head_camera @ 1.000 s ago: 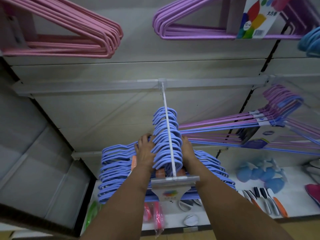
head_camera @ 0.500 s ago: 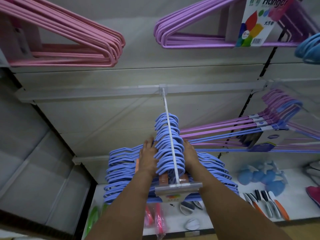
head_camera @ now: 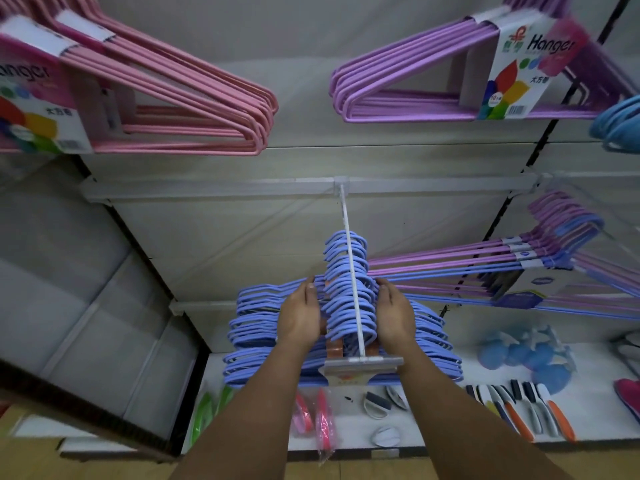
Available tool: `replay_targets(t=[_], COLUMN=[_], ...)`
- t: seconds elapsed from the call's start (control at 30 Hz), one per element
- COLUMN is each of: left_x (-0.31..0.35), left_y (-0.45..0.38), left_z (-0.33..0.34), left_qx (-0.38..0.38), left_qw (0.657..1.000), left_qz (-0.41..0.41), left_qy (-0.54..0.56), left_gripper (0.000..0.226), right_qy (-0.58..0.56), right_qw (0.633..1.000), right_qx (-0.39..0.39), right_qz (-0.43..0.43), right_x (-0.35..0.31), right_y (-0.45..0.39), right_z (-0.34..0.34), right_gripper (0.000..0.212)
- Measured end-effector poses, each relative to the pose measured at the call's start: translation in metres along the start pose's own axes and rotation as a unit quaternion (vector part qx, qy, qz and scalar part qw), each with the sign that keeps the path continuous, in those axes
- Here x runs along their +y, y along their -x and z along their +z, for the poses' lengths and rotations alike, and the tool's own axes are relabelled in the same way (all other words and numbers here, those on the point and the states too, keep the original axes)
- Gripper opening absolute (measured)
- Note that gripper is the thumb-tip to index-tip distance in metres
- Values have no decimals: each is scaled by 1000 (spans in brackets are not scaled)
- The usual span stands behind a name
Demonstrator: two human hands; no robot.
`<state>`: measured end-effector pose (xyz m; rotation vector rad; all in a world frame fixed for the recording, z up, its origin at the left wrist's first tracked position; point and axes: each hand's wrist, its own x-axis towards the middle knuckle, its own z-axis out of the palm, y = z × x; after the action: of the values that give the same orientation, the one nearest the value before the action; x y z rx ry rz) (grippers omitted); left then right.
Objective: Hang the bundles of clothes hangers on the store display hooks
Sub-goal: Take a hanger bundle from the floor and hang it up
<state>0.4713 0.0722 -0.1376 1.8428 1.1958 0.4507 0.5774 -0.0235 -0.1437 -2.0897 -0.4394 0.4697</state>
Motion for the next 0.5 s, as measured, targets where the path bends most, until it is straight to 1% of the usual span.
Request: replay_targets(t=[0.07,0.17,0.23,0.27,0.33,0.37,0.43,0.5], left_x=[3,9,8,9,26,34,48,49], left_y=[10,27,32,35,46,53,64,66], left_z=[-6,-9,-4,-2,-13,-22,-41,-55], left_qx=[20,-6,-22,-26,-23,-15,3,22], left_qw=[999,991,987,988,989,989,995,998], left_qz=[-30,-58,-64,-63,-63,-58,-36,-25], left_qy=[36,124,147,138,135,135,89,52], left_gripper=[45,51,71,78,85,81,60,54], right_qy=[4,1,29,55,94,105,124,144], right_qw=[1000,999,999,997,994,992,989,985], right_qx=[21,37,19,12,1,-5,-14,-23], right_qz=[2,-24,-39,-52,-59,-64,-75,-90], right_x=[-2,-8,-10,-13,-17,-21,-31,-41], right_y=[9,29,40,45,47,47,48,47], right_z=[-7,-14,-17,-21,-31,-38,-53,-64], right_gripper=[42,41,41,40,40,41,44,45])
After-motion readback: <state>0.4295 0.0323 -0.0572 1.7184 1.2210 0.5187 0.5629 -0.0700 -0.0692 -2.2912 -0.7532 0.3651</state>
